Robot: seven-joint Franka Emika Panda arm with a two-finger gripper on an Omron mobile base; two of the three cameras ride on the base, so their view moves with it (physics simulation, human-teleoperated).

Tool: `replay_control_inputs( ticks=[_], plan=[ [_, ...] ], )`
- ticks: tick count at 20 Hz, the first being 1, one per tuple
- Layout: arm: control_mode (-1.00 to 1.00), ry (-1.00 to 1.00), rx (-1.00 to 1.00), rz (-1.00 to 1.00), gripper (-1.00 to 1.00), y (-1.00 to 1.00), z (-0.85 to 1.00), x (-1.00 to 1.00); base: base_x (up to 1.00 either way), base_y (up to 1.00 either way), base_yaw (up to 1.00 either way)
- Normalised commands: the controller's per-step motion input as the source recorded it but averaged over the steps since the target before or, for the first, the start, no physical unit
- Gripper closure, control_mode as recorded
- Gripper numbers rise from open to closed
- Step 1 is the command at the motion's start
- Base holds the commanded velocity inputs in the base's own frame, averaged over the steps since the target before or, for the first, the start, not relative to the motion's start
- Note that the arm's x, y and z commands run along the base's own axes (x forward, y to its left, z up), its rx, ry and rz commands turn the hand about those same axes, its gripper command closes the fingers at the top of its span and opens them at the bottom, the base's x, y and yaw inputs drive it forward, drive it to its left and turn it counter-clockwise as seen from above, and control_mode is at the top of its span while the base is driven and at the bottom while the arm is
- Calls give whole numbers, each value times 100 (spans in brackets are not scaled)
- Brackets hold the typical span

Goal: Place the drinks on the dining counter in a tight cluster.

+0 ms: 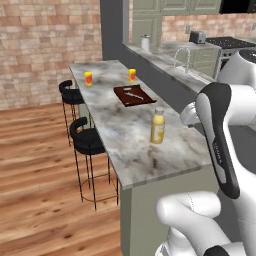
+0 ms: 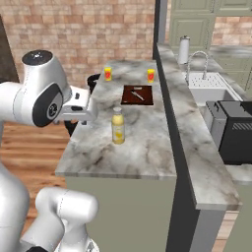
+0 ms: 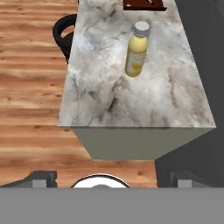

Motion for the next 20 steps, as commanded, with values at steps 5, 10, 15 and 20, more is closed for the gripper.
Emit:
replay_control_inputs(
  ticks=[5,10,15,20],
  plan=[
    [100,0,0,0,-100,0,0,0,-96,-31,-16],
    [100,0,0,0,-100,0,0,0,-100,-46,-24],
    [100,0,0,0,-100,0,0,0,-88,-66,-39],
    [100,0,0,0,-100,0,0,0,-12,-76,-64]
  ],
)
